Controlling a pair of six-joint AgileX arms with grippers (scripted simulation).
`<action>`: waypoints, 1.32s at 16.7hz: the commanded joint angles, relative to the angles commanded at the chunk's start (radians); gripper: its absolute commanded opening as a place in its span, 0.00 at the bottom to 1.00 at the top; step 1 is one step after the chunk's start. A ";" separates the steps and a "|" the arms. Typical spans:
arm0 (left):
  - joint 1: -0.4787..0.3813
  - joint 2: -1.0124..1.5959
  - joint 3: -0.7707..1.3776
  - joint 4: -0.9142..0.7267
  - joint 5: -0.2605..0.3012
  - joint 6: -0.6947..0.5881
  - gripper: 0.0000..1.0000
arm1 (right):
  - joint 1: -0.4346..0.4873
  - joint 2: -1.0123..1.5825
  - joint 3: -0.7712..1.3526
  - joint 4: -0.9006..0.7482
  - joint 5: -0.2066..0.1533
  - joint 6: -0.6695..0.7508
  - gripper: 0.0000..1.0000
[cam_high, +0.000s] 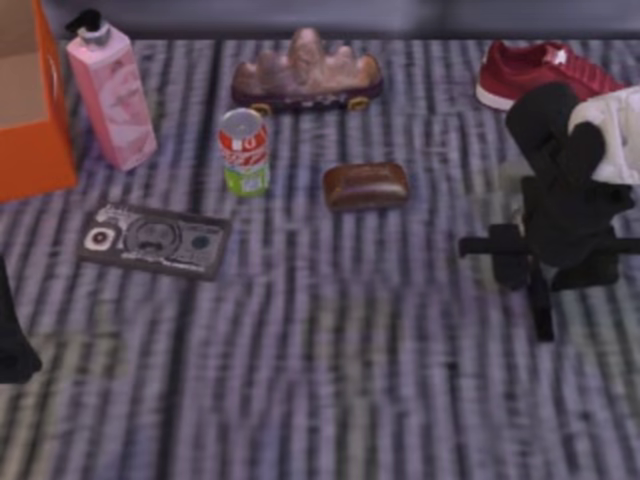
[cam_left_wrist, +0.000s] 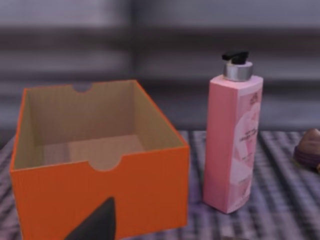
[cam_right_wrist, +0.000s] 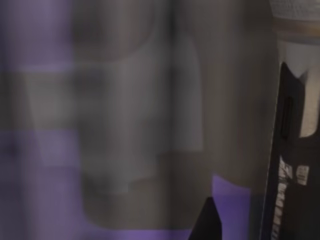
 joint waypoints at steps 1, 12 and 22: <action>0.000 0.000 0.000 0.000 0.000 0.000 1.00 | 0.000 0.000 0.000 0.000 0.000 0.000 0.00; 0.000 0.000 0.000 0.000 0.000 0.000 1.00 | 0.003 -0.085 -0.007 0.135 -0.037 -0.049 0.00; 0.000 0.000 0.000 0.000 0.000 0.000 1.00 | -0.005 -0.253 -0.231 0.943 -0.308 -0.219 0.00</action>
